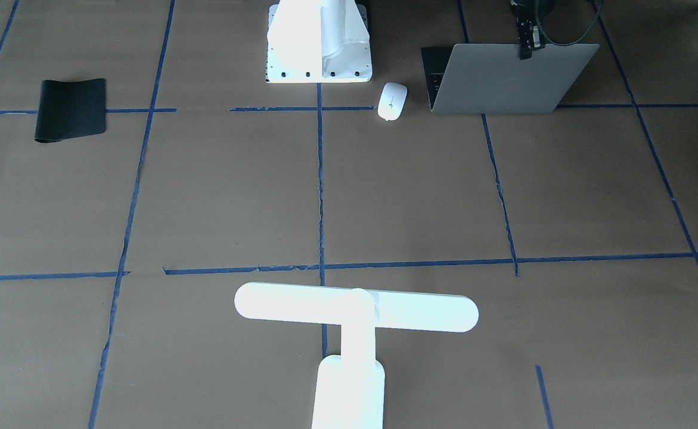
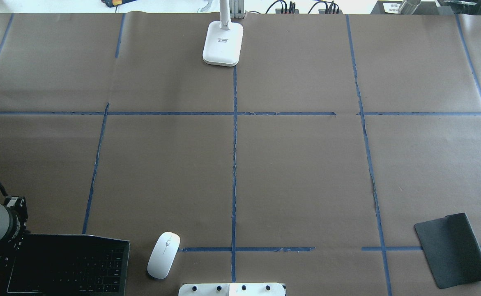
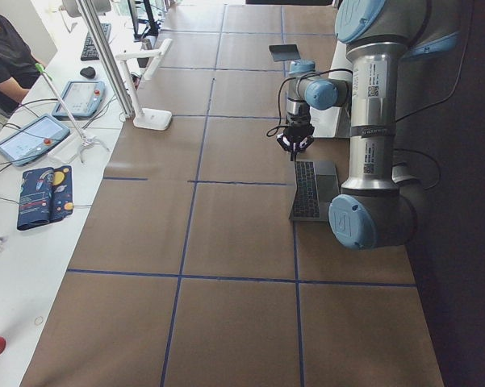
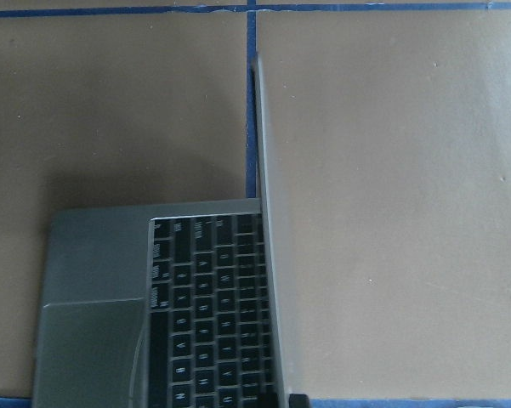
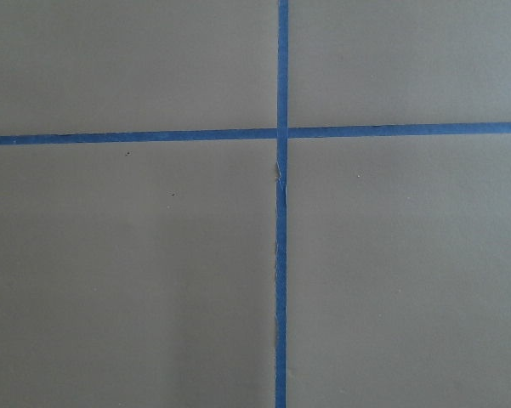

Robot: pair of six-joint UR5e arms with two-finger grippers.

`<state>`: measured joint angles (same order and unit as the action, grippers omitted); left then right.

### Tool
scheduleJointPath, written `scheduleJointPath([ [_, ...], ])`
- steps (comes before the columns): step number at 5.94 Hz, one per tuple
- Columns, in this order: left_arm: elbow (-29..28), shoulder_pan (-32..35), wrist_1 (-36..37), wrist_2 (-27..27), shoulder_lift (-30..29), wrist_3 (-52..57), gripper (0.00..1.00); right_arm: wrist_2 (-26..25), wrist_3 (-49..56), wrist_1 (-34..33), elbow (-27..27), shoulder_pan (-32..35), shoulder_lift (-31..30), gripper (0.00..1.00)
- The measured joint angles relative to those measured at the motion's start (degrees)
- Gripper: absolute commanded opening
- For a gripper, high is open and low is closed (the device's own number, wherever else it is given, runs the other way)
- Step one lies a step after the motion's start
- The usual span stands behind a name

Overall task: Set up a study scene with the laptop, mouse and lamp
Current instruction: 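Lower the left gripper and grasp the grey laptop's edge, then slide the laptop with the left gripper toward the white lamp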

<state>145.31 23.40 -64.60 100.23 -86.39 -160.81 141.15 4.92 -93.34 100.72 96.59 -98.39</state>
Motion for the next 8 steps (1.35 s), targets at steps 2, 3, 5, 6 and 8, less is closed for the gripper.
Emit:
scheduleJointPath([
  [2,0.8,7.3,1.3,0.2,0.0,1.9,0.0,0.0,0.0,0.0,0.1,0.0,0.1,1.0],
  [3,0.5,11.1,1.9,0.2,-0.3,4.2,0.0,0.0,0.0,0.0,0.1,0.0,0.2,1.0],
  [5,-4.6,18.6,2.3,0.1,-6.2,11.4,0.0,0.1,0.0,0.0,0.1,0.0,0.2,1.0],
  [6,-11.7,21.3,2.4,0.1,-13.5,13.8,0.0,0.1,0.0,0.0,0.0,0.0,0.2,1.0],
  [8,-25.1,23.3,2.3,0.1,-26.7,16.6,0.0,0.1,0.0,0.0,0.0,0.0,0.2,1.0],
])
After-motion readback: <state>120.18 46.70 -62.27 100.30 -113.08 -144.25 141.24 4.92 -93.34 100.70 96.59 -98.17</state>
